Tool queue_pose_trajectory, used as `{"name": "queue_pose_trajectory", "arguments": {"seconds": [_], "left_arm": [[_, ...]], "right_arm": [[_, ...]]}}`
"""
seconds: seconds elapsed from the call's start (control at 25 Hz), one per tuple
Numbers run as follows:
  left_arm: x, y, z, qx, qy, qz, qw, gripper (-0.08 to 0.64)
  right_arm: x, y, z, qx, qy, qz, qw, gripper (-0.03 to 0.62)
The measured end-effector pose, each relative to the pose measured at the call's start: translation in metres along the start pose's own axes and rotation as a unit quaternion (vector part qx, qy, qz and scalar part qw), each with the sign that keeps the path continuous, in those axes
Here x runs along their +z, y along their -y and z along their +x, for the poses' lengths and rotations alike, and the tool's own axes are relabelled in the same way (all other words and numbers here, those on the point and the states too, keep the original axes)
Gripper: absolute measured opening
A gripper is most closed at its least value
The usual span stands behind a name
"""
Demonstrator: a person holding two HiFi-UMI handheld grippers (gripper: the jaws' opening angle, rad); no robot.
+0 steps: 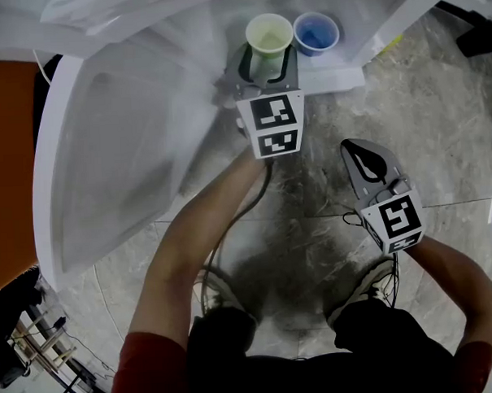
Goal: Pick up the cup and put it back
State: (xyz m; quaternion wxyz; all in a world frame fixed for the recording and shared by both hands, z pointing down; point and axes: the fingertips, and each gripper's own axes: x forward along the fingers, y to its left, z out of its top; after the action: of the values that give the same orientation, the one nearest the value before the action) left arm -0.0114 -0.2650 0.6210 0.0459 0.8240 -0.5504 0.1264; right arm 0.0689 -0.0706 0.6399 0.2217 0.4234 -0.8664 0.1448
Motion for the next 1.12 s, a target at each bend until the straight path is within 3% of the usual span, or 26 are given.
{"name": "queue_pose_trajectory", "arguments": {"seconds": [0.8, 1.12], "left_arm": [[-0.010, -0.001, -0.033, -0.016, -0.013, 0.014, 0.9997, 0.281], [-0.016, 0.008, -0.070, -0.050, -0.021, 0.004, 0.9985, 0.279]], "right_arm": [[0.008, -0.004, -0.004, -0.004, 0.000, -0.001, 1.000, 0.000], [0.015, -0.007, -0.006, -0.005, 0.005, -0.002, 1.000, 0.000]]}}
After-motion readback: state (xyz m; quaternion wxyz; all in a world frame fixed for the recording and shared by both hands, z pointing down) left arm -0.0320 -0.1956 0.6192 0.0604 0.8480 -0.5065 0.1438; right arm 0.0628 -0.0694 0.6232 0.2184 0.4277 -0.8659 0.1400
